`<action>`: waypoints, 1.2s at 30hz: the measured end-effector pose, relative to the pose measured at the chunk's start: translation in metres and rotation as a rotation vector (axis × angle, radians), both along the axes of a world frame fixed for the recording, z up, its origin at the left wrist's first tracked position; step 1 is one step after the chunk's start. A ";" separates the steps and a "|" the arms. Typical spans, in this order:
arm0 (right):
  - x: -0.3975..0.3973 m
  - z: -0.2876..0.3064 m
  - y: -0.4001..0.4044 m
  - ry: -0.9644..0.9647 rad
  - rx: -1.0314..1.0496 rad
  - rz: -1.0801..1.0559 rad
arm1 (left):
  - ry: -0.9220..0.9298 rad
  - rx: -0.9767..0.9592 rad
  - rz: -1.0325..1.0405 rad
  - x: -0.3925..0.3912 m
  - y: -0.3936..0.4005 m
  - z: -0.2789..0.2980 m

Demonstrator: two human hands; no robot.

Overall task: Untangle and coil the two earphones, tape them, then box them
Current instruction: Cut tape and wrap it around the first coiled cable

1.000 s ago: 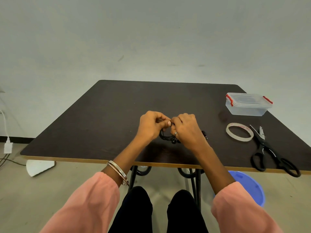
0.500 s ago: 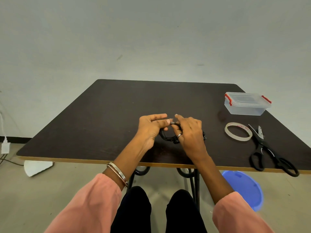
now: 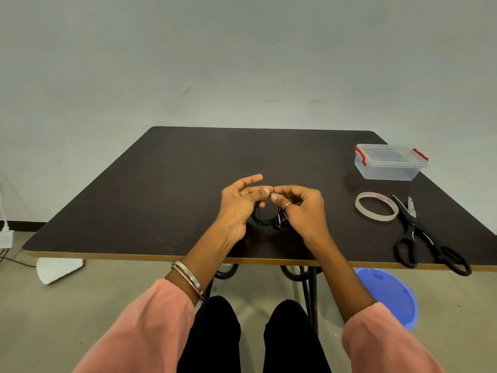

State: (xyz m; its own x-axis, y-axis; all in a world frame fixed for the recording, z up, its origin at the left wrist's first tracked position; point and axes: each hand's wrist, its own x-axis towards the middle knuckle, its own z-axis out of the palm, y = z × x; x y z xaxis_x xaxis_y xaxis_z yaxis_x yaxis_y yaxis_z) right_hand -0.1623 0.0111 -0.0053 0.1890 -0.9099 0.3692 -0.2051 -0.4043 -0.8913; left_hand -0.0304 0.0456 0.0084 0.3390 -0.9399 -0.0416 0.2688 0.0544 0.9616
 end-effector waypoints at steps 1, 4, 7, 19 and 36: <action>0.000 0.001 0.000 -0.037 0.063 0.009 | 0.015 0.001 0.000 -0.001 0.000 0.000; -0.001 0.003 -0.002 -0.106 0.183 0.027 | 0.015 -0.009 -0.010 -0.001 -0.001 -0.001; -0.001 0.007 -0.001 -0.148 0.186 0.036 | -0.043 -0.045 -0.038 0.000 -0.003 -0.003; 0.000 0.001 -0.001 -0.116 0.096 0.031 | 0.060 0.047 -0.063 0.005 -0.004 -0.008; -0.022 0.002 -0.021 0.591 -0.735 0.122 | 0.246 0.141 0.027 0.003 -0.007 0.003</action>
